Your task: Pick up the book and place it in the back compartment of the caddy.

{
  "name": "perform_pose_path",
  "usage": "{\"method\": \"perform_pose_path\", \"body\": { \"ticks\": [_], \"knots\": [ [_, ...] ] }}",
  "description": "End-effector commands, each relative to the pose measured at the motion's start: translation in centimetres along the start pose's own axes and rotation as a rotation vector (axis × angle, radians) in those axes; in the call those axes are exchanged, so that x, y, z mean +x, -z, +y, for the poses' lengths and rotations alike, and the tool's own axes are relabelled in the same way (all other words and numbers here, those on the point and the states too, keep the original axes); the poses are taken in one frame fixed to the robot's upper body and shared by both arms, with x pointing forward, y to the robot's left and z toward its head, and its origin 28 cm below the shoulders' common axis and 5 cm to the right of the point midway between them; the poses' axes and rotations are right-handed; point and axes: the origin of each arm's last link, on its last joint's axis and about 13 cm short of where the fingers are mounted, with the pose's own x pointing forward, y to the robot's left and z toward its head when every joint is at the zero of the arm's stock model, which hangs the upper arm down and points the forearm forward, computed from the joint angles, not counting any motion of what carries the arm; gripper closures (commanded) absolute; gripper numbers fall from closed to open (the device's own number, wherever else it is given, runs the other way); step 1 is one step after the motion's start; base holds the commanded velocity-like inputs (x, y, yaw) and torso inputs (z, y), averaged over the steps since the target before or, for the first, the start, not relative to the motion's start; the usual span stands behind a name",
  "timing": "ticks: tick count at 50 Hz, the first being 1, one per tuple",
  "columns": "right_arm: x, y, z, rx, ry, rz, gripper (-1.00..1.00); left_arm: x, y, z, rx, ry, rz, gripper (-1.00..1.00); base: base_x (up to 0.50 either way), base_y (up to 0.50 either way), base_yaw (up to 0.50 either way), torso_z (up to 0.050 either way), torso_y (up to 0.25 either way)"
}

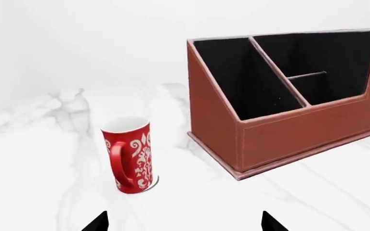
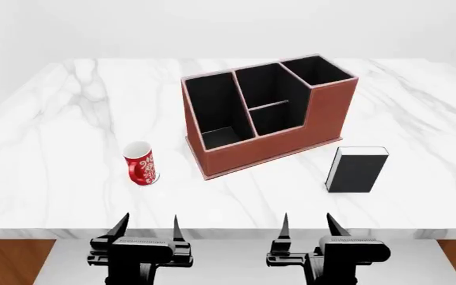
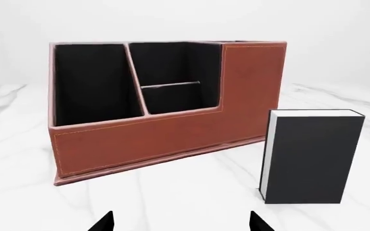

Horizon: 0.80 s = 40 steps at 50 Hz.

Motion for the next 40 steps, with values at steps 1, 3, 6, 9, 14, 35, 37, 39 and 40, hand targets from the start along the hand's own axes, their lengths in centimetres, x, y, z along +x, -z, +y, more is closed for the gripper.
{"method": "perform_pose_path", "body": {
  "ticks": [1,3,6,9,14,35,37,39,40],
  "knots": [
    [0.7,-1.9,-1.1,0.037,0.057,-0.109,-1.00,1.1,-2.5,1.2,0.000,-0.074,-0.136,-1.00,0.00,0.00,0.00,0.000,0.000],
    [0.9,-3.1,-1.9,0.077,0.079,-0.178,-1.00,1.4,-3.9,1.8,0.004,-0.105,-0.196,-1.00,0.00,0.00,0.00,0.000,0.000],
    [1.0,-5.6,-3.4,0.091,0.151,-0.331,-1.00,1.8,-6.7,3.1,0.031,-0.179,-0.327,-1.00,0.00,0.00,0.00,0.000,0.000],
    [0.7,-7.7,-4.7,0.098,0.203,-0.469,-1.00,1.5,-8.4,3.7,0.059,-0.206,-0.412,-1.00,0.00,0.00,0.00,0.000,0.000],
    [-0.7,-11.5,-7.3,0.115,0.314,-0.707,-1.00,0.7,-10.5,3.8,0.084,-0.223,-0.529,-1.00,0.00,0.00,0.00,0.000,0.000],
    [-4.9,-17.0,-9.9,0.077,0.422,-1.141,-1.00,-2.2,-16.0,4.0,0.072,-0.234,-0.778,-1.00,0.00,0.00,0.00,0.000,0.000],
    [-5.0,-17.1,-9.7,0.061,0.415,-1.155,-1.00,-2.3,-15.9,3.9,0.074,-0.230,-0.780,-1.00,0.00,0.00,0.00,0.000,0.000],
    [-4.9,-17.1,-9.5,0.041,0.412,-1.143,-1.00,-2.2,-15.8,3.8,0.071,-0.224,-0.777,-1.00,0.00,0.00,0.00,0.000,0.000],
    [-4.8,-17.1,-9.4,0.030,0.383,-1.145,-1.00,-2.2,-15.7,3.7,0.072,-0.221,-0.776,-1.00,0.00,0.00,0.00,0.000,0.000]
  ]
}}
